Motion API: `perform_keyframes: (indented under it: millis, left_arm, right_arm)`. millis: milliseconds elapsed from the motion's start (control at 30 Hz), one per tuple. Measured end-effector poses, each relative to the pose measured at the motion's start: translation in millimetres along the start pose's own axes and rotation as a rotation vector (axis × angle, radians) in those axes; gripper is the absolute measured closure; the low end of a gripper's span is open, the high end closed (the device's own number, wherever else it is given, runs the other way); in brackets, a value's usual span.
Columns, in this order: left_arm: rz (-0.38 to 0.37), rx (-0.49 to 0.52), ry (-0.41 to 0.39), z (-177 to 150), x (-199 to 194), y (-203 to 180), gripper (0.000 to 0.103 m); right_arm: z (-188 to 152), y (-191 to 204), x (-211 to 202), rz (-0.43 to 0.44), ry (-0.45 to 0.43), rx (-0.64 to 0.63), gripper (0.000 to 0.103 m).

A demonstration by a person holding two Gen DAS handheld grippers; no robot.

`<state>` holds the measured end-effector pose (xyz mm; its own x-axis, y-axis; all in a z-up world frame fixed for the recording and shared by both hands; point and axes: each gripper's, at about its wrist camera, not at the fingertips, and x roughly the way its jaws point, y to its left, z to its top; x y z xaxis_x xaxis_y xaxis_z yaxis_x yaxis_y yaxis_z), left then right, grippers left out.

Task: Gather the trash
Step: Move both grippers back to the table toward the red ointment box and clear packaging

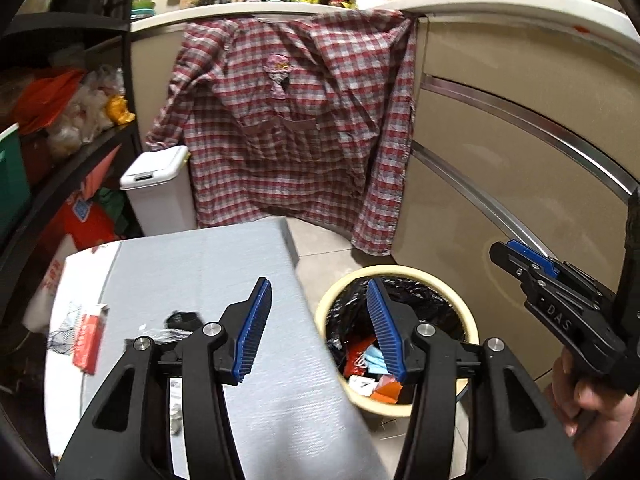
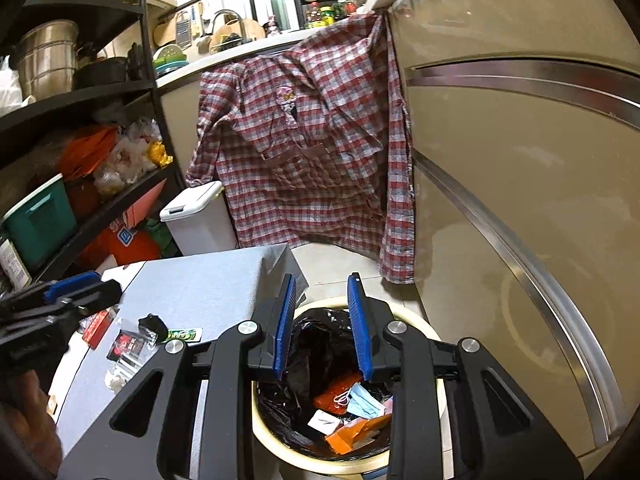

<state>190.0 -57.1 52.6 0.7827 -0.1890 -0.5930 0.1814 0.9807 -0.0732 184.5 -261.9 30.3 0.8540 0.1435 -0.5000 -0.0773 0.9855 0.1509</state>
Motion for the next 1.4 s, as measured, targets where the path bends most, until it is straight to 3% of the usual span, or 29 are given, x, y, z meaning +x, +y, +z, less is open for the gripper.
perform_keyframes:
  millis: [600,833,1400]
  left_arm:
    - [0.185,-0.043,-0.002,-23.6,-60.3,154.9,0.054]
    - [0.240,-0.132,0.028,-47.4,-40.3,214.6,0.054]
    - [0.279,-0.198,0.086,-82.8,17.9,289.5,0.053]
  right_arm:
    - [-18.0,87.0,0.7,0.153,0.008,-0.033,0.077]
    - [-30.2,119.1,16.1,0.233,0.043,-0.054,0.077]
    - [-77.3,187.8,98.6,0.349,0.229,-0.167,0.076]
